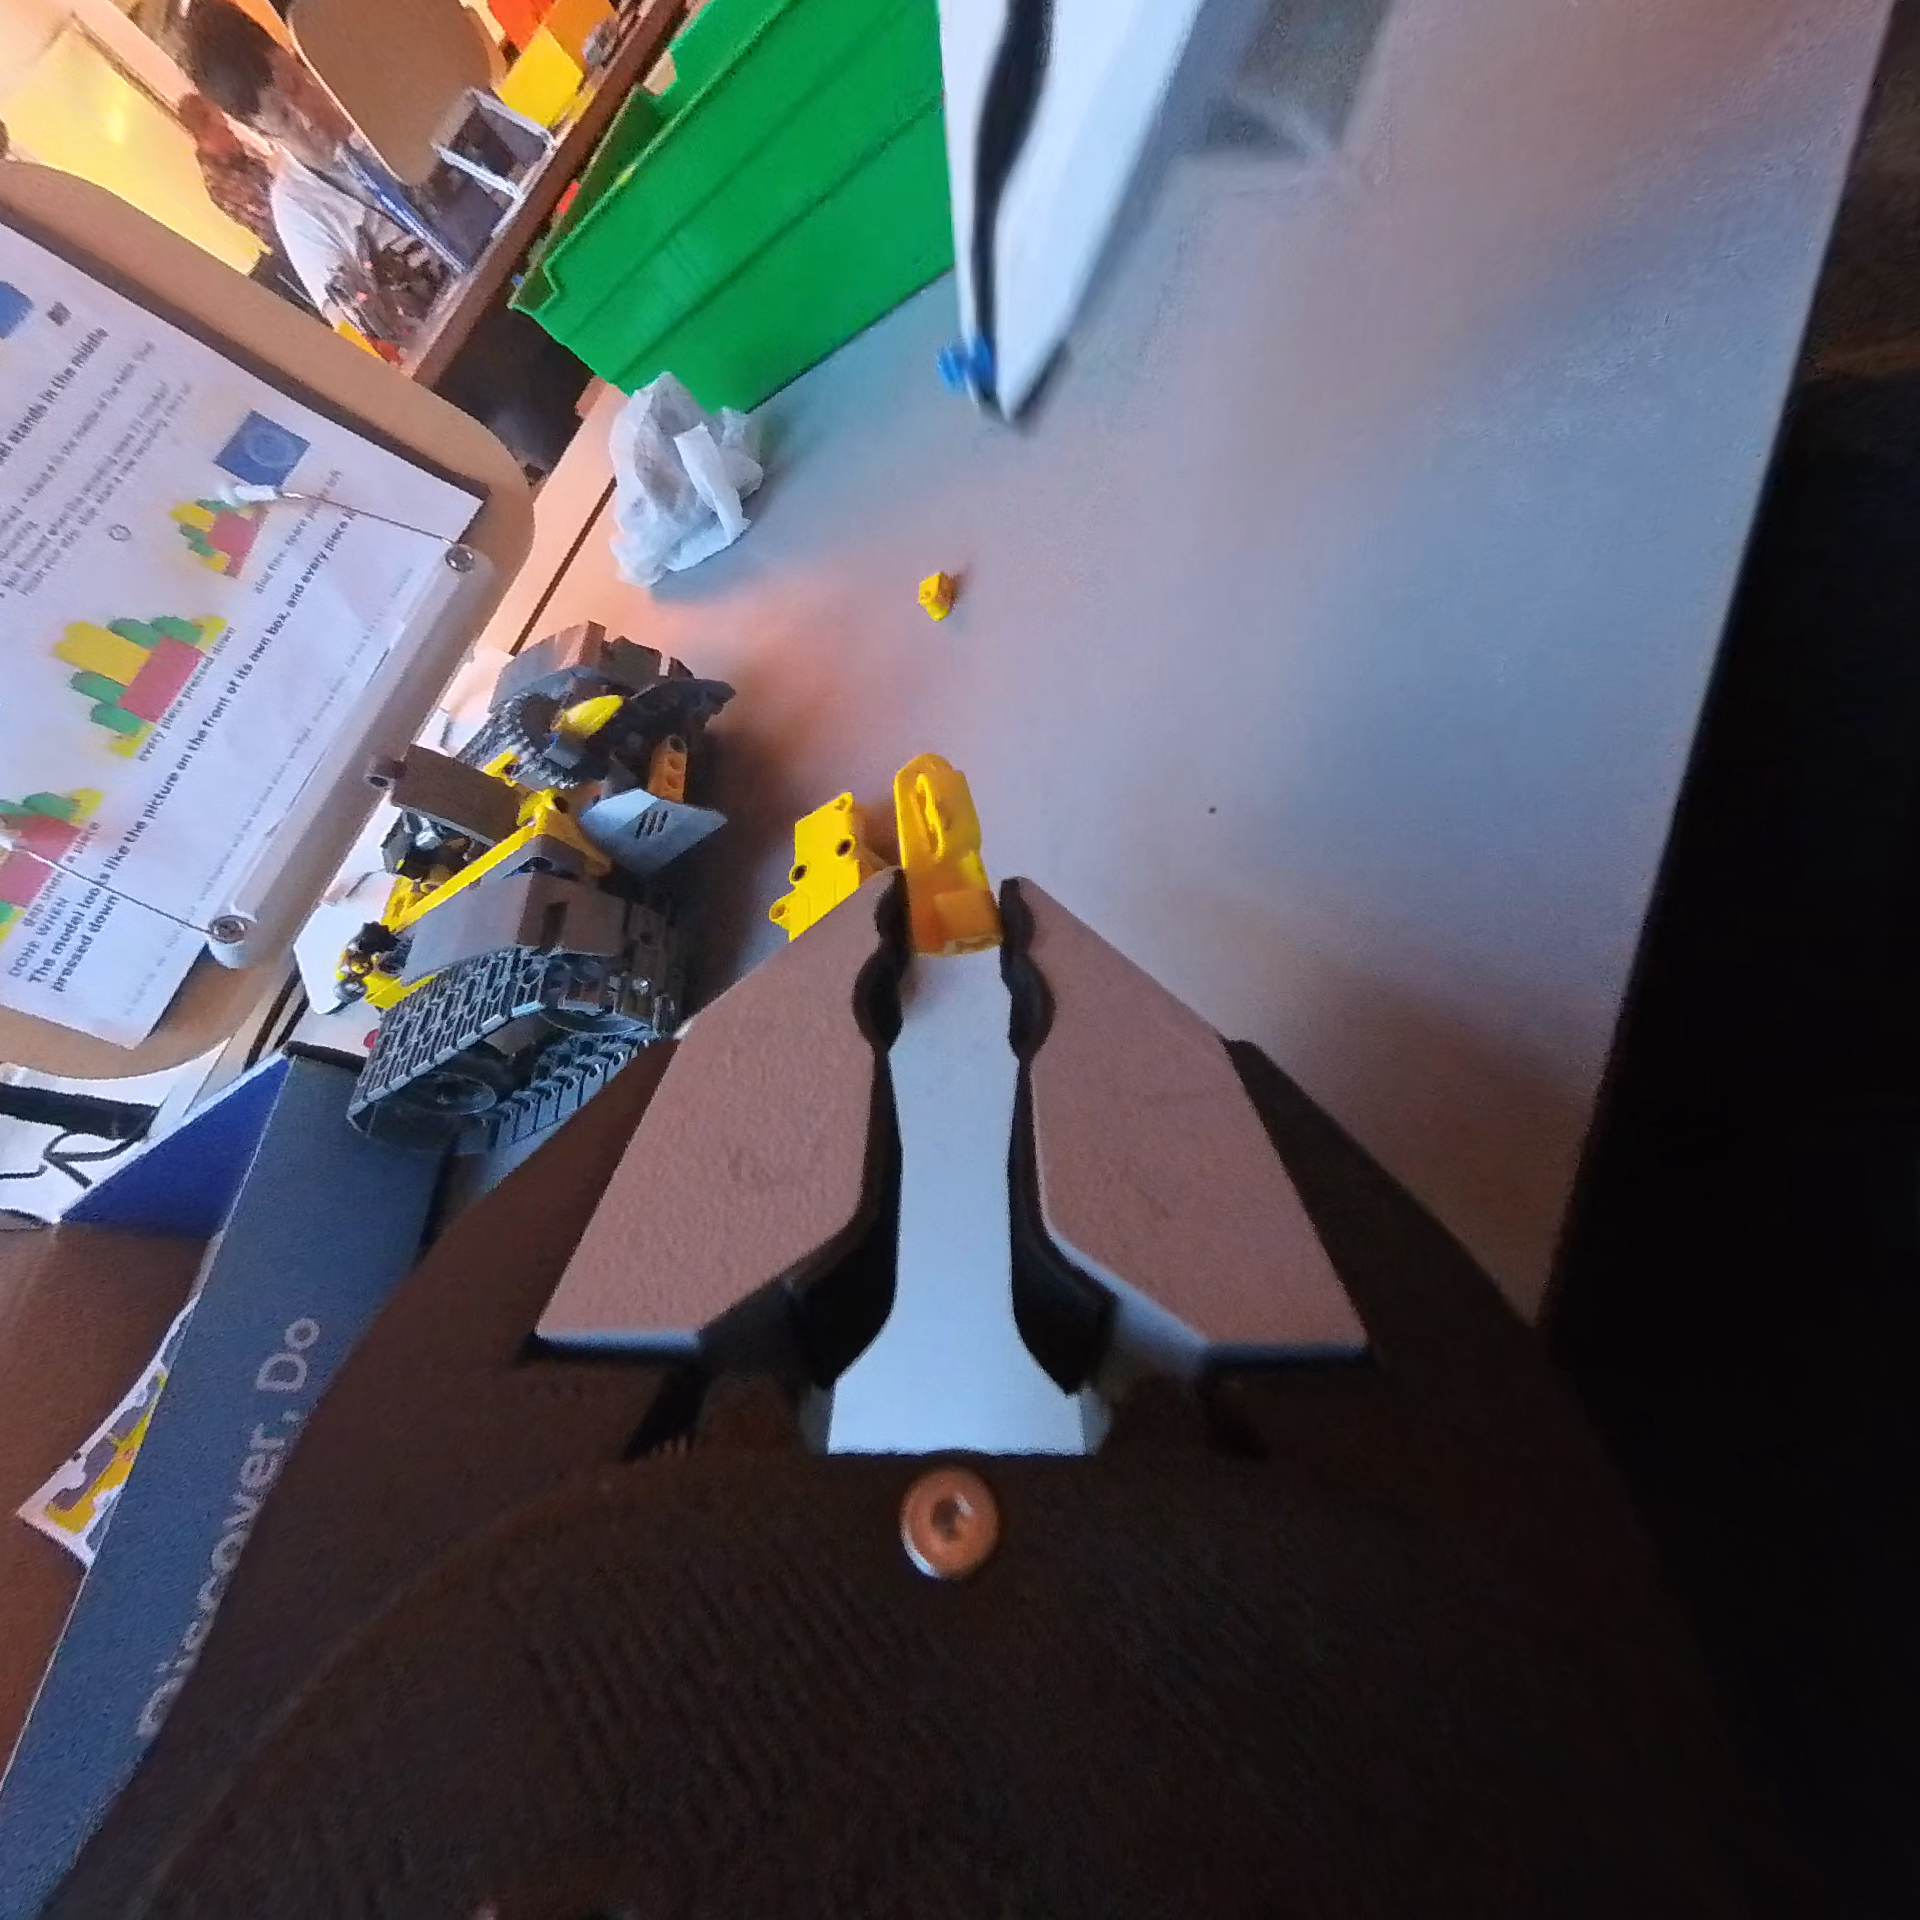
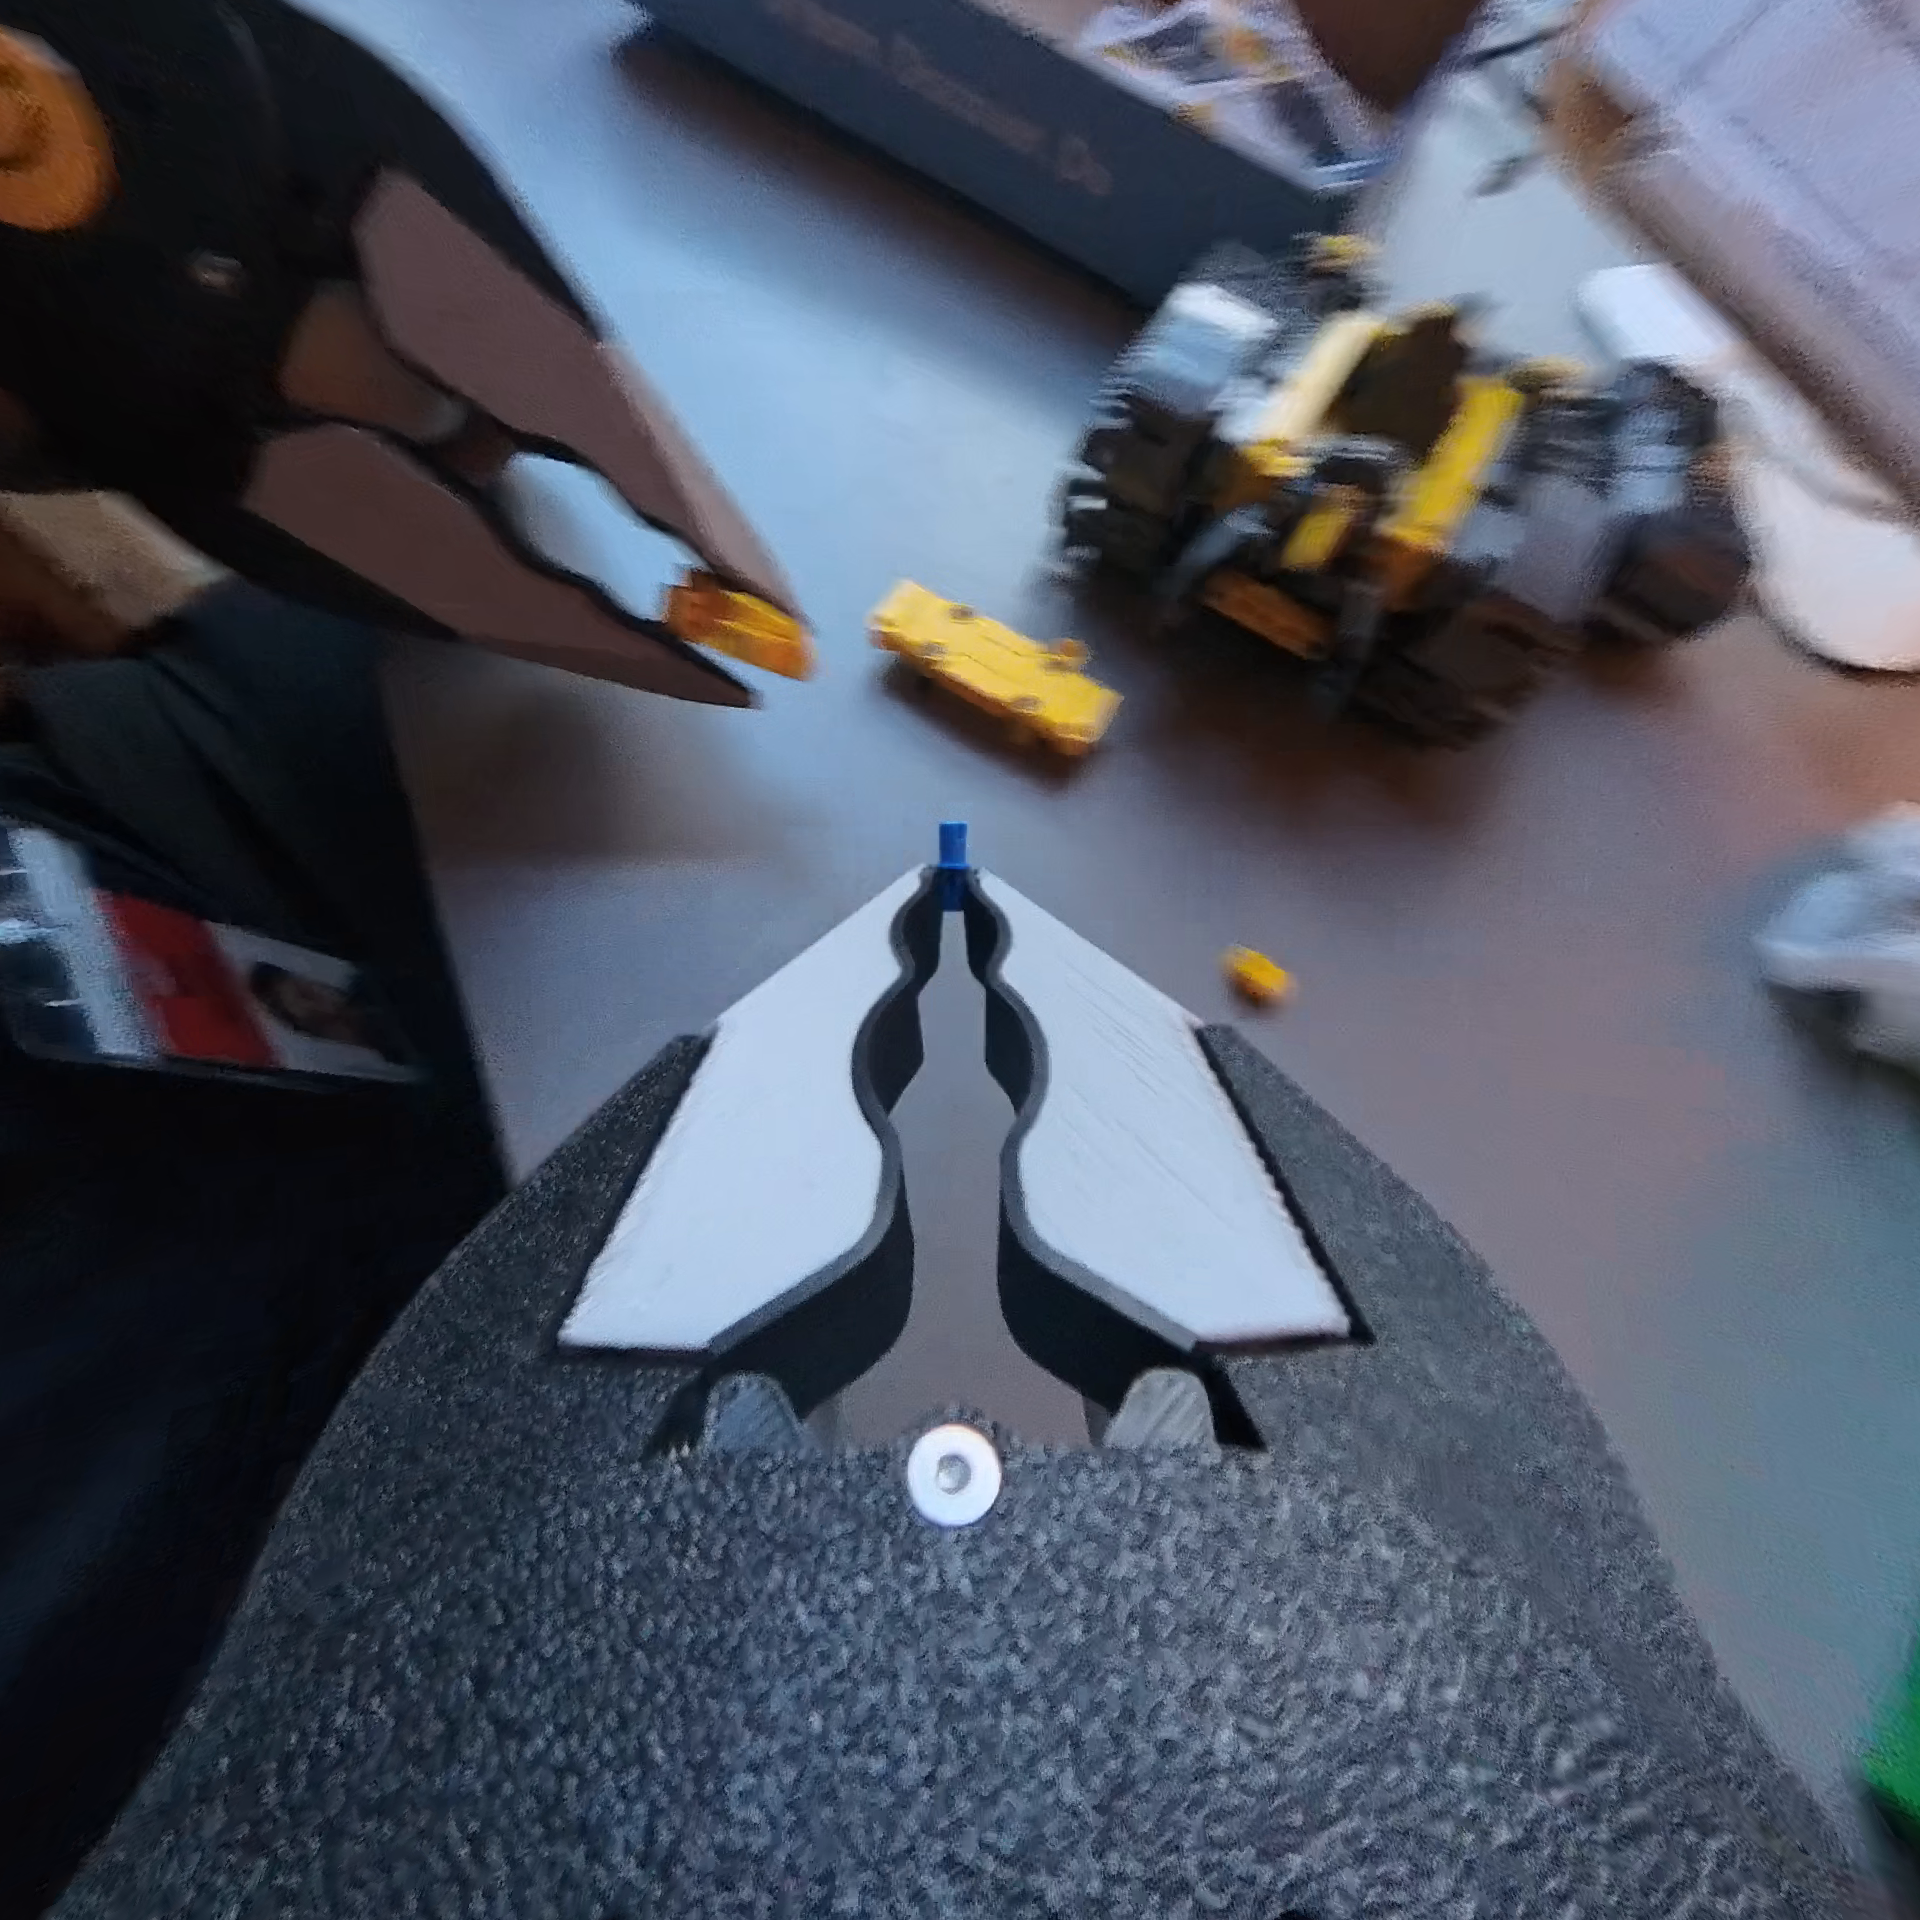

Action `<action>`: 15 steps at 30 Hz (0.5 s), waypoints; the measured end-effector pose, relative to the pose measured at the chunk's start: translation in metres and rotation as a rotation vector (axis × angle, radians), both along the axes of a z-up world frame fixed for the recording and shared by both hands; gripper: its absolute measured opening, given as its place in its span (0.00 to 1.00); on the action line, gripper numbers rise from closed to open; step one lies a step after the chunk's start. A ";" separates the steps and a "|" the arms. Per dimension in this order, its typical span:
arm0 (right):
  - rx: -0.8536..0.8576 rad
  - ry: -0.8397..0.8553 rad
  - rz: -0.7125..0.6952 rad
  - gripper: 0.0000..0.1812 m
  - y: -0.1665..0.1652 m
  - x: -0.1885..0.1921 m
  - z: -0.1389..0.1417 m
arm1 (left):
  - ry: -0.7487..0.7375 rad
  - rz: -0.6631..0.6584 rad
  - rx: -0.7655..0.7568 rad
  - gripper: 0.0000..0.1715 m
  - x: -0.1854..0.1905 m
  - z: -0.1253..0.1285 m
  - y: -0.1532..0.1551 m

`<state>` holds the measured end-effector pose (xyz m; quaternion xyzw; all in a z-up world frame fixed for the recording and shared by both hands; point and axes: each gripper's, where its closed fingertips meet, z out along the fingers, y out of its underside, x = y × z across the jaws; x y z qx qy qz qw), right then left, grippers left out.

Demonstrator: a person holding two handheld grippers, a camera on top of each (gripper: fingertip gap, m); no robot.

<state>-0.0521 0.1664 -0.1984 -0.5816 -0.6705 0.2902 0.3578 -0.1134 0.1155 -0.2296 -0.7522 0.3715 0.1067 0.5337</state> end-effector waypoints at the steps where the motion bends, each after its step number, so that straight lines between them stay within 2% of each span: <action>1: 0.041 0.021 -0.076 0.01 0.025 0.011 0.013 | 0.000 0.007 0.007 0.08 -0.001 0.001 0.000; 5: 0.194 0.084 -0.447 0.01 0.157 0.084 0.080 | 0.012 0.009 0.031 0.08 0.000 0.002 0.002; 7: 0.240 0.019 -0.594 0.01 0.220 0.123 0.091 | 0.012 0.007 0.022 0.08 0.001 0.001 0.003; 8: 0.221 -0.052 -0.624 0.02 0.243 0.137 0.083 | 0.009 0.002 0.020 0.08 0.002 0.001 0.003; 10: 0.163 -0.194 -0.674 0.04 0.276 0.159 0.061 | 0.005 0.001 0.028 0.08 0.003 0.002 0.003; 11: 0.132 -0.214 -0.695 0.09 0.286 0.165 0.055 | 0.006 0.002 0.029 0.08 0.003 0.002 0.003; 12: 0.083 -0.211 -0.693 0.14 0.289 0.165 0.051 | 0.005 0.002 0.032 0.08 0.003 0.003 0.003; 15: -0.017 -0.168 -0.672 0.21 0.286 0.160 0.049 | -0.001 0.004 0.034 0.08 0.002 0.003 0.003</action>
